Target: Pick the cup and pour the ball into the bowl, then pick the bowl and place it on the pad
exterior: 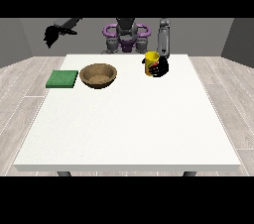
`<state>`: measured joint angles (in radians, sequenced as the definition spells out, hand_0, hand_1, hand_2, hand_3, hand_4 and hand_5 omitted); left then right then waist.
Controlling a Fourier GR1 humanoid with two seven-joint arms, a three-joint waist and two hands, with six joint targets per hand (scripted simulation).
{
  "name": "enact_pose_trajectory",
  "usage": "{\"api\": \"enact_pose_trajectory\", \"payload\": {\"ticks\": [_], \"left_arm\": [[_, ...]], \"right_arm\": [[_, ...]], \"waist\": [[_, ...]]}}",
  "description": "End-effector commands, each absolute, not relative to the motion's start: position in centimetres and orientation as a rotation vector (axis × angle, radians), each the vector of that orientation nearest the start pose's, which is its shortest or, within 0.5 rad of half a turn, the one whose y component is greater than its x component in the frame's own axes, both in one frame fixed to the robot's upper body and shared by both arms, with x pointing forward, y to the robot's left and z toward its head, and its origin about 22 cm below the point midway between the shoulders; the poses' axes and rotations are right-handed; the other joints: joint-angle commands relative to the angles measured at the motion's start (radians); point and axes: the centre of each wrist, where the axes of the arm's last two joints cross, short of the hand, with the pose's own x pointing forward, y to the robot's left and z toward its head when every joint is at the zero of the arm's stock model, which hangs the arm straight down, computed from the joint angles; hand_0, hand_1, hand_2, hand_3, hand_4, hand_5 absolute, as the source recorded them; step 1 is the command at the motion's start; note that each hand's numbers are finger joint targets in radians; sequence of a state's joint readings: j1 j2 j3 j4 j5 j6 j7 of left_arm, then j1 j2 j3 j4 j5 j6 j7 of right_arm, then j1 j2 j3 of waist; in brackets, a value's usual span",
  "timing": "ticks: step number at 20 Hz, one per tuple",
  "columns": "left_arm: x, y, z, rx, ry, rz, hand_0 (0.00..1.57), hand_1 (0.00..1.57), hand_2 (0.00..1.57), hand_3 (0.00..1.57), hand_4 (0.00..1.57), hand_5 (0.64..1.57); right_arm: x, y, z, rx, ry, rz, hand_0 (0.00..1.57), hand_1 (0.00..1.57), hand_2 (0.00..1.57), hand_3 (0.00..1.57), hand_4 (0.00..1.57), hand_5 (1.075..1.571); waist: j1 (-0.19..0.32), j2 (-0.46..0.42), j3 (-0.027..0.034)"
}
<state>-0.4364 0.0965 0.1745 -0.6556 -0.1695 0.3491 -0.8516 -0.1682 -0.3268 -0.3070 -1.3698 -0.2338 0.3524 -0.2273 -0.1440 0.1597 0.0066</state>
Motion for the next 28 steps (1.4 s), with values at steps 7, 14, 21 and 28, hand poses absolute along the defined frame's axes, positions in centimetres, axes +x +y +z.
{"api": "enact_pose_trajectory", "payload": {"ticks": [7, 14, 21, 28], "left_arm": [[37.7, 34.1, 2.2, 0.921, -1.716, -0.552, 1.46, 1.46, 1.57, 1.57, 1.57, 1.296], [39.9, 27.9, 3.5, 0.946, -1.668, -0.645, 1.47, 1.47, 1.57, 1.57, 1.57, 1.278], [41.2, 22.7, 4.5, 1.154, -1.570, -0.785, 1.50, 1.50, 1.57, 1.57, 1.51, 1.245], [41.8, 16.2, 5.4, 1.390, -1.531, -1.124, 1.55, 1.55, 1.57, 1.57, 1.57, 1.244]], "right_arm": [[26.3, -37.9, 0.5, 0.030, -1.708, 0.048, 0.00, 0.00, 0.00, 0.00, 0.00, 1.569], [27.3, -37.6, 0.1, 0.036, -1.692, 0.033, 0.00, 0.00, 0.00, 0.00, 0.00, 1.568], [26.6, -38.2, -1.1, 0.071, -1.662, 0.041, 0.00, 0.00, 0.00, 0.00, 0.00, 1.569], [27.1, -39.4, -1.0, 0.078, -1.645, 0.037, 0.00, 0.00, 0.00, 0.00, 0.00, 1.571]], "waist": [[0.043, -0.117, -0.0040], [0.040, -0.136, -0.0062], [-0.003, -0.181, -0.0053], [0.007, -0.211, -0.0042]]}}
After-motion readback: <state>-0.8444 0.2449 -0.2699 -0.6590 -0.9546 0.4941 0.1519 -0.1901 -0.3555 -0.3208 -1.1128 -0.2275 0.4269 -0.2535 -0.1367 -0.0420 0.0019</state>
